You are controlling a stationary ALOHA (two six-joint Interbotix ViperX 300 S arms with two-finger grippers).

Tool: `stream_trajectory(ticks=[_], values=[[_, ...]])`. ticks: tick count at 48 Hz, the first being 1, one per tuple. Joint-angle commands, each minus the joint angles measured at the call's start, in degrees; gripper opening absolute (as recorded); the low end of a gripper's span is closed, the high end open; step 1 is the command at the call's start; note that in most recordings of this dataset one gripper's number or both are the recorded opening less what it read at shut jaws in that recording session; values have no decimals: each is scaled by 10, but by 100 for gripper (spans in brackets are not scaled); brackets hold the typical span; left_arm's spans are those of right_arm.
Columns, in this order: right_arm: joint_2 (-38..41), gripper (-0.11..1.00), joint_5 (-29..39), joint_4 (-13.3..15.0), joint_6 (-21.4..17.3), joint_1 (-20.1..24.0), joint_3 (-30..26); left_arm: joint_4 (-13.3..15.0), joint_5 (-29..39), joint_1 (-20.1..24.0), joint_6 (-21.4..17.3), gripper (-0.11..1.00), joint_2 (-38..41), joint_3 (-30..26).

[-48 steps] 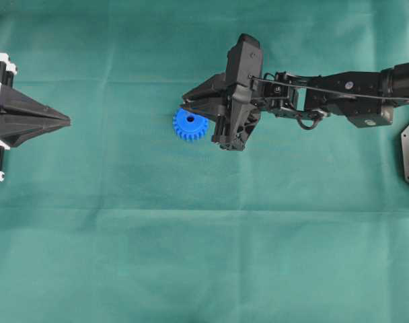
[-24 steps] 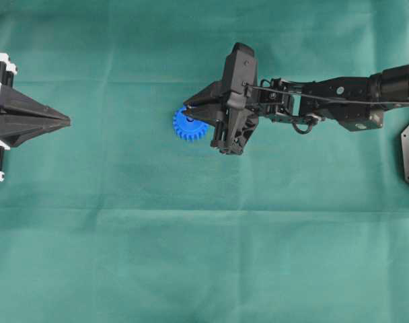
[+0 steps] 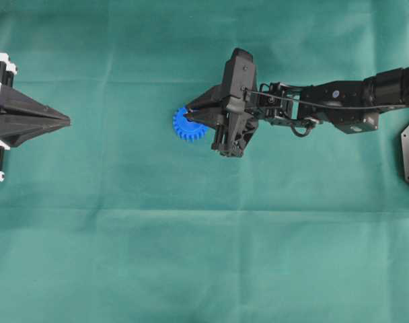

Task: Insert the shaft placed at a random location into the center hole of the small gear at another random location.
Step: 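Press the shaft into the hole, then open the right gripper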

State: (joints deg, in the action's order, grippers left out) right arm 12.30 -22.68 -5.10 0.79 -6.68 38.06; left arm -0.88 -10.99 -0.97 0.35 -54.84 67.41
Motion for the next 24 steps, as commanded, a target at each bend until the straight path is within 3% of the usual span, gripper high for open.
stream_trajectory(ticks=[1,24], values=[[-2,13,-8,-2,-4,-2,-5,-1,-5,-1,0,0,4,-12],[18,13,-18,-2,-4,-2,-8,-2,-4,-2,0,0,4,-12]])
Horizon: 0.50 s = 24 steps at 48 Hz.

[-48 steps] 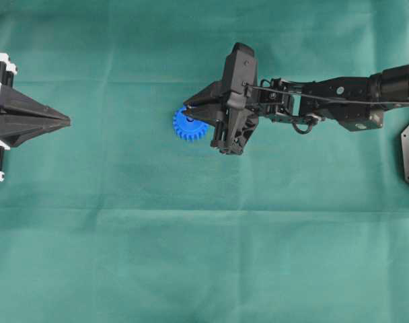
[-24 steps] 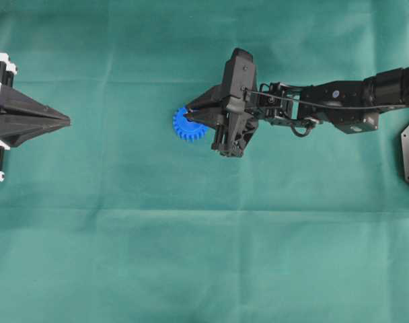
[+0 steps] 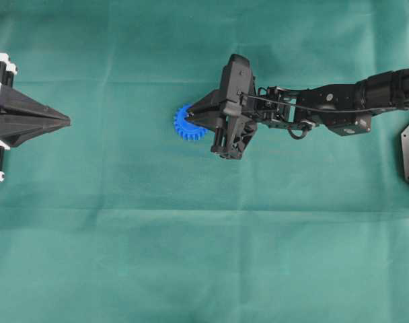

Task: Insert the shaft placed at a random location into the center hole of the small gear at another random location.
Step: 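Press the shaft into the hole, then open the right gripper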

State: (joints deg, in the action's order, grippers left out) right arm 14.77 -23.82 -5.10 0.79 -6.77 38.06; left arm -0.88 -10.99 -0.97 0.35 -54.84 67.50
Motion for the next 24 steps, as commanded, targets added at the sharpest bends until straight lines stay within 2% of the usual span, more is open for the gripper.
stream_trajectory(ticks=[1,16,19,24], values=[[-6,13,-7,-2,-4,-1,-8,-1,-4,-2,0,0,4,-13],[-6,15,-5,-2,-4,-1,-8,-2,-4,-2,0,0,4,-13],[-6,27,-5,-2,-4,-1,-8,-1,-4,-2,0,0,4,-13],[-8,58,-3,-2,-4,0,-10,-1,-4,-2,0,0,4,-13]])
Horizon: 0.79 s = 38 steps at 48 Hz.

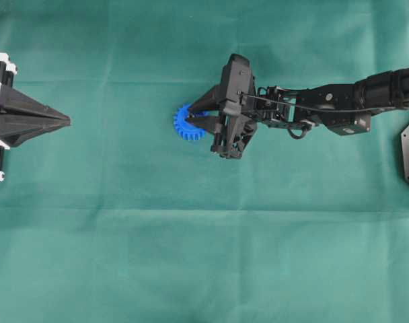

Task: Insert the shaft placed at a random location into the center hole of the small gear at another random location.
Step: 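Press the shaft into the hole, then open the right gripper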

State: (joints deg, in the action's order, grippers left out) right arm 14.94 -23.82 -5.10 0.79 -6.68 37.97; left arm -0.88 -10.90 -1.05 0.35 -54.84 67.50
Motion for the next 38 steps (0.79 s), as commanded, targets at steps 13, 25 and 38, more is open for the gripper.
stream_trajectory(ticks=[13,25,38], values=[[-42,81,27,-1,0,1,-9,-1,-4,0,0,0,4,-14],[-107,81,65,11,4,1,-7,-1,-4,-1,0,0,4,-14],[-167,81,106,18,4,1,-6,-1,-4,-1,0,0,4,-14]])
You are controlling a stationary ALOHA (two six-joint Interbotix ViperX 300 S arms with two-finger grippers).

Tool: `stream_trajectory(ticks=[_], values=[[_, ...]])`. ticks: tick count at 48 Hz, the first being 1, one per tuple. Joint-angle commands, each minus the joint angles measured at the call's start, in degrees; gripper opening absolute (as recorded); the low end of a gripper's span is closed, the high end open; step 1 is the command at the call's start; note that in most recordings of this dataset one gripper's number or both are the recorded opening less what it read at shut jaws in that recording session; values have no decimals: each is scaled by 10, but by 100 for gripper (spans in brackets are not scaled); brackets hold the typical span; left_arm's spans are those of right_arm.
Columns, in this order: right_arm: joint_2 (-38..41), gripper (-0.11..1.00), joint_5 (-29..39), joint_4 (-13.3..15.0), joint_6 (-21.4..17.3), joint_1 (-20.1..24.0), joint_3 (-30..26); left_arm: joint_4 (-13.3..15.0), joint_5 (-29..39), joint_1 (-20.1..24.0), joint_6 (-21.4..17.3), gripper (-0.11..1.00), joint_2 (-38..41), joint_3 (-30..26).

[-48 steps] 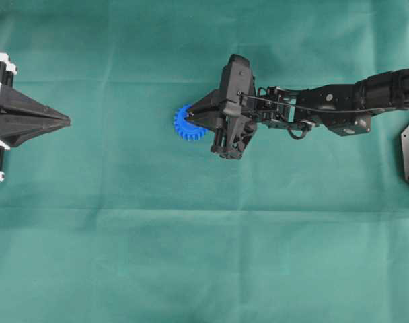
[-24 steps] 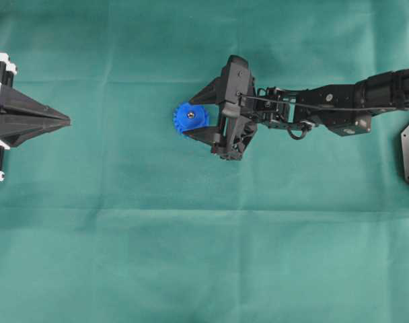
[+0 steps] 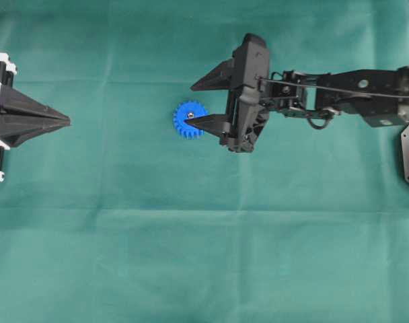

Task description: Insert the shaft placed at a random location into the center hole of the small gear at another random location.

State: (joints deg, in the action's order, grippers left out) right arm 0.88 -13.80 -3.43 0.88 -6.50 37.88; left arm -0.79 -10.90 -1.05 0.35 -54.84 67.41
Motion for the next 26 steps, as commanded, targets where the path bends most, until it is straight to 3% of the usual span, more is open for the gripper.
stream_trajectory(ticks=[1,26], values=[[-28,81,6,2,3,0,-5,-2,-4,-1,0,0,4,-13],[-53,81,16,2,1,2,17,-2,-4,-1,1,0,4,-13]])
